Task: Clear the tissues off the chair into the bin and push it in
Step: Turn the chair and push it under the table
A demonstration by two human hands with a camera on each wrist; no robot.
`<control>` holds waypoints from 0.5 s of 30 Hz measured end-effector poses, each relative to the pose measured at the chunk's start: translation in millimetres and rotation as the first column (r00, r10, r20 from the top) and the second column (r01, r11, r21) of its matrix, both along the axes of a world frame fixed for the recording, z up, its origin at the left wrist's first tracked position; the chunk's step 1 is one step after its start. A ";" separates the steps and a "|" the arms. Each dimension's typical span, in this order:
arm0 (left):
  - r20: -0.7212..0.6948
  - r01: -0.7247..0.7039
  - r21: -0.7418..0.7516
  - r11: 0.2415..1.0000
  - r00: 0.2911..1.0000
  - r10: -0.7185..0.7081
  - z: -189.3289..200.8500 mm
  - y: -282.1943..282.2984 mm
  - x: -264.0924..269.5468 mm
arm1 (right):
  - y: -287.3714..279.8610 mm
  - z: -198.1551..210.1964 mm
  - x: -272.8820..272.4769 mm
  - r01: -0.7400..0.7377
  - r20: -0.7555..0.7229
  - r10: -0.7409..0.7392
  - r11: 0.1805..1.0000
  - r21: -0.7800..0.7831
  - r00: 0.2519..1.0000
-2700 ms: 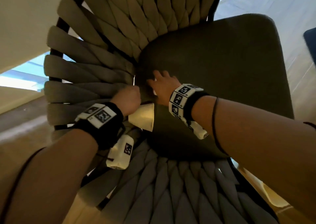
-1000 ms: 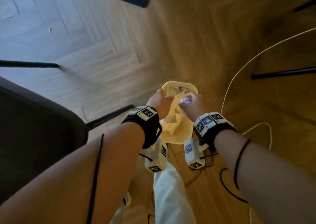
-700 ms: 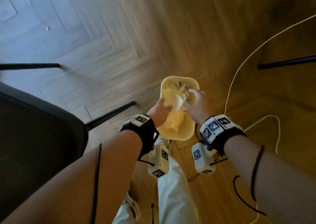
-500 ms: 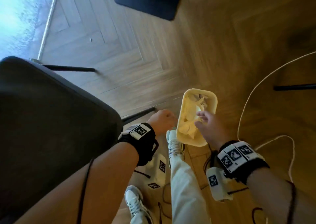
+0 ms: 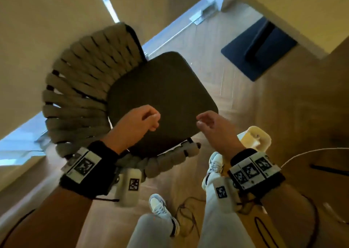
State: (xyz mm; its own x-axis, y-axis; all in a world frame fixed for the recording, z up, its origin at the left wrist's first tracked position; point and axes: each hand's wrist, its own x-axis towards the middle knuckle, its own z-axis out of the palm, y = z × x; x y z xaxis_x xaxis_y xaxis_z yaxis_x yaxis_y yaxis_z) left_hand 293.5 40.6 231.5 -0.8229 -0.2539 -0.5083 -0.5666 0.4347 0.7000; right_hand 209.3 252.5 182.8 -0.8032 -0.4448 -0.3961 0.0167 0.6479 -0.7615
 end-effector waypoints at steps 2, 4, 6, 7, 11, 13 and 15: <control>-0.038 -0.063 -0.040 0.997 0.997 0.061 29.2 -38.3 74.4 | -40.2 32.1 41.5 -0.103 0.013 0.103 0.994 0.021 0.995; -0.032 -0.154 -0.067 0.986 0.988 0.152 45.5 -74.1 152.0 | -74.7 58.1 82.5 -0.194 0.033 0.193 0.980 0.036 0.981; 0.030 -0.274 -0.046 0.961 0.961 0.275 55.5 -100.8 228.7 | -104.5 76.3 120.2 -0.275 0.031 0.273 0.960 0.061 0.961; 0.048 -0.332 -0.042 0.942 0.942 0.334 55.5 -111.9 261.3 | -117.9 81.6 134.7 -0.303 0.030 0.302 0.950 0.075 0.953; 0.078 -0.476 -0.049 0.878 0.874 0.479 48.3 -147.3 358.8 | -171.8 89.5 184.0 -0.389 0.067 0.384 0.915 0.109 0.921; 0.075 -0.499 -0.054 0.865 0.862 0.502 43.5 -162.7 375.4 | -198.7 82.7 200.8 -0.422 0.097 0.412 0.898 0.127 0.906; 0.079 -0.474 -0.051 0.879 0.875 0.477 34.0 -180.9 379.7 | -227.9 70.4 212.6 -0.425 0.116 0.411 0.893 0.150 0.904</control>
